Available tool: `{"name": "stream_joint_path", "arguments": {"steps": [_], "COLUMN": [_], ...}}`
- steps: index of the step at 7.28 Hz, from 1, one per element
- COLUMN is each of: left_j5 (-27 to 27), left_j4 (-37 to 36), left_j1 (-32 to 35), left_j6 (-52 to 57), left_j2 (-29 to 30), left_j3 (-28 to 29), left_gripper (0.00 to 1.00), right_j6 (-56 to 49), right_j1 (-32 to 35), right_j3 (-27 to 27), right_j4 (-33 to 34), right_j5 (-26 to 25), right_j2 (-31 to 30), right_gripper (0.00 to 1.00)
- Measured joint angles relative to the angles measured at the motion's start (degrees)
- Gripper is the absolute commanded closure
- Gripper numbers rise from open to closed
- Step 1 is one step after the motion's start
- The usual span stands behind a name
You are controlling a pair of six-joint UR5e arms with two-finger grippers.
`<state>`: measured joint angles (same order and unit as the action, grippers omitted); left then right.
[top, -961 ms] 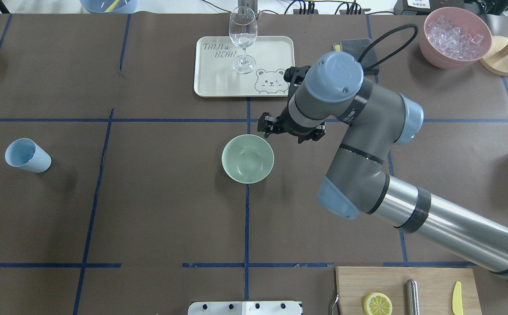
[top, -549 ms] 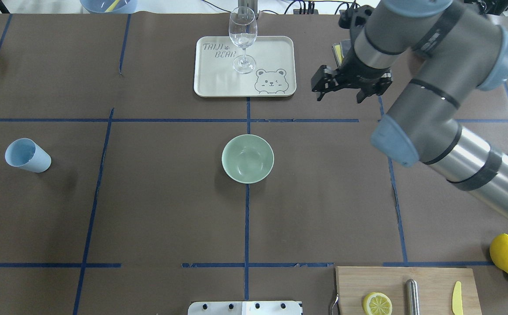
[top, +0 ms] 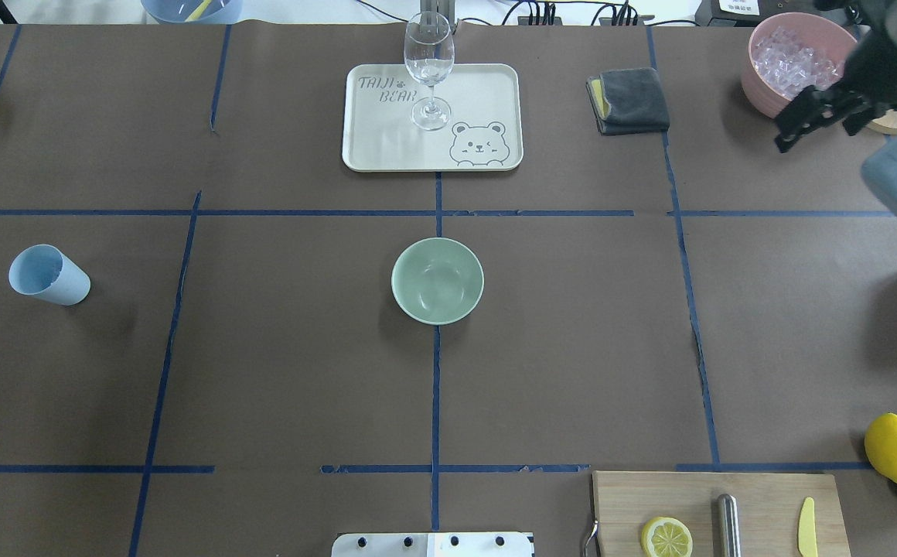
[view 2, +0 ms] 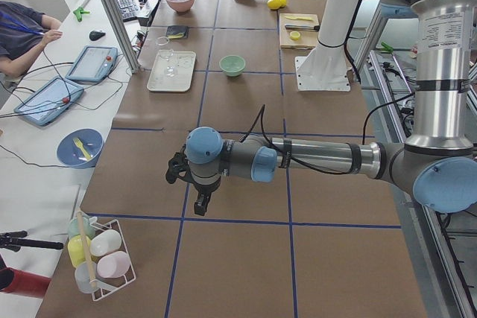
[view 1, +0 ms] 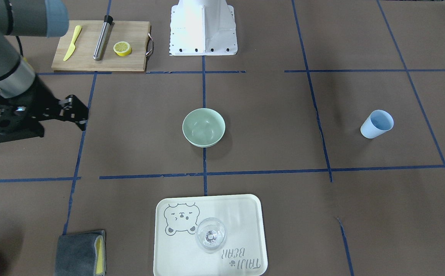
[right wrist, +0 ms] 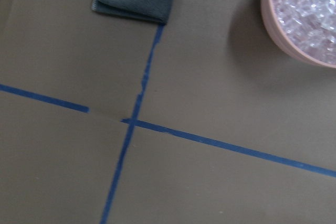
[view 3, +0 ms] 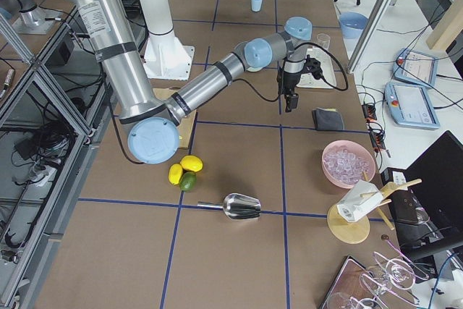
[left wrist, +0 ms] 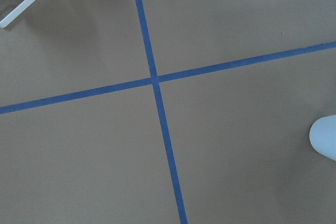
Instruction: Pour ice into bowl
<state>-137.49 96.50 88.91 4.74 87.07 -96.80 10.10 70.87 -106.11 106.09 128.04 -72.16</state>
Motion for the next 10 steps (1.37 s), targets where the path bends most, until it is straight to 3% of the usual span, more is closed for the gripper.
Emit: {"name": "stream_joint_path", "arguments": {"steps": [3, 6, 8, 10], "left_j5": [-0.35, -0.34, -0.41, -1.21], "left_j4": [0.84, 2.7, 11.3, 22.8], "left_j1": [0.04, 0.0, -0.22, -2.0], "left_j6": [0.14, -0.5, -1.36, -8.85], "left_j2": [1.8, 4.41, 7.97, 8.27], "left_j3": [0.12, -1.09, -1.34, -0.76], "left_gripper": [0.0, 0.0, 0.0, 0.0], "right_j6": [-17.4, -18.61, -18.7, -18.64], "right_j1": [11.76, 18.92, 19.73, 19.81], "right_j3": [1.31, 2.48, 2.56, 2.69], "right_j4": [-0.95, -1.94, -2.06, -2.29], "right_j5": [0.42, 2.16, 2.67, 3.11], "right_j2": [-14.14, -21.16, -22.26, -22.54], "right_gripper": [0.0, 0.0, 0.0, 0.0]}}
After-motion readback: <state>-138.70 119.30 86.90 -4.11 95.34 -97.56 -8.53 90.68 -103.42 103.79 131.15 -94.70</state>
